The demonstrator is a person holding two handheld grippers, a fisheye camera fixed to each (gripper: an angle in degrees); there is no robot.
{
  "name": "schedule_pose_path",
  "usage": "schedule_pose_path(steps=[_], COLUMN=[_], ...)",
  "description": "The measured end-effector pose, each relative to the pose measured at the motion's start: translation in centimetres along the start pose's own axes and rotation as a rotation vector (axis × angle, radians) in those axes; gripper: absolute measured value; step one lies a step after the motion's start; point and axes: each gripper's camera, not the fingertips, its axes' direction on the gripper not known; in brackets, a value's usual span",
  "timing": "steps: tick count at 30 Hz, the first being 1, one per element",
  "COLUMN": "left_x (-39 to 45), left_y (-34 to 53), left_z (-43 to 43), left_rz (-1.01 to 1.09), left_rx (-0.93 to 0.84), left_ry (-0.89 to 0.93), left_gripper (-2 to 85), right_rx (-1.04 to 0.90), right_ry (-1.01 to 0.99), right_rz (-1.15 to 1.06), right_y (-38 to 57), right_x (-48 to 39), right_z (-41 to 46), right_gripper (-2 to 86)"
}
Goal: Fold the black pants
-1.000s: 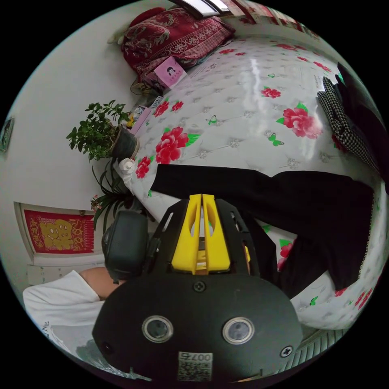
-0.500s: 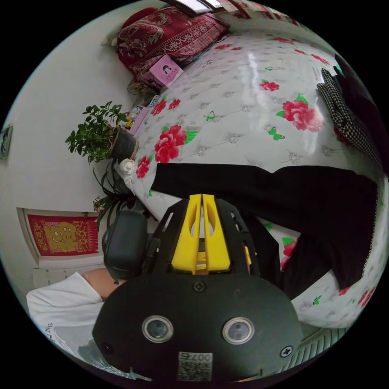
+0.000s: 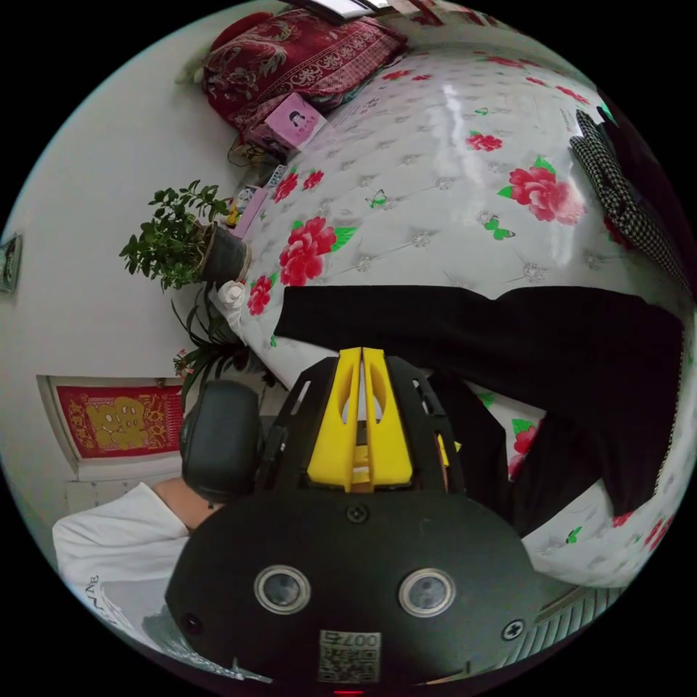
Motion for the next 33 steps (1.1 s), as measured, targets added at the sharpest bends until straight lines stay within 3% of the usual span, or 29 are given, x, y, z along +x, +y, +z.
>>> schedule_pose_path(steps=[13,22,33], left_x=[0.4,0.5,-0.9], left_y=[-0.8,-1.4,-1.5], left_z=[0.5,1.1,1.3], left_rz=[-0.038,-0.033,-0.109], left_rx=[-0.025,-0.001,-0.021], left_ry=[-0.119,0.035,-0.063], left_gripper=[-0.9,-1.0,-1.0], right_rx=[0.006,-0.003,-0.012], right_ry=[-0.005,-0.048,0.009], right_rz=[-0.025,0.01,-0.04], right_y=[0.5,0.8,3.0], right_x=[-0.2,0.1,-0.2], right_z=[0.3,0.5,0.3], right_gripper=[-0.3,-0.3,-0.3])
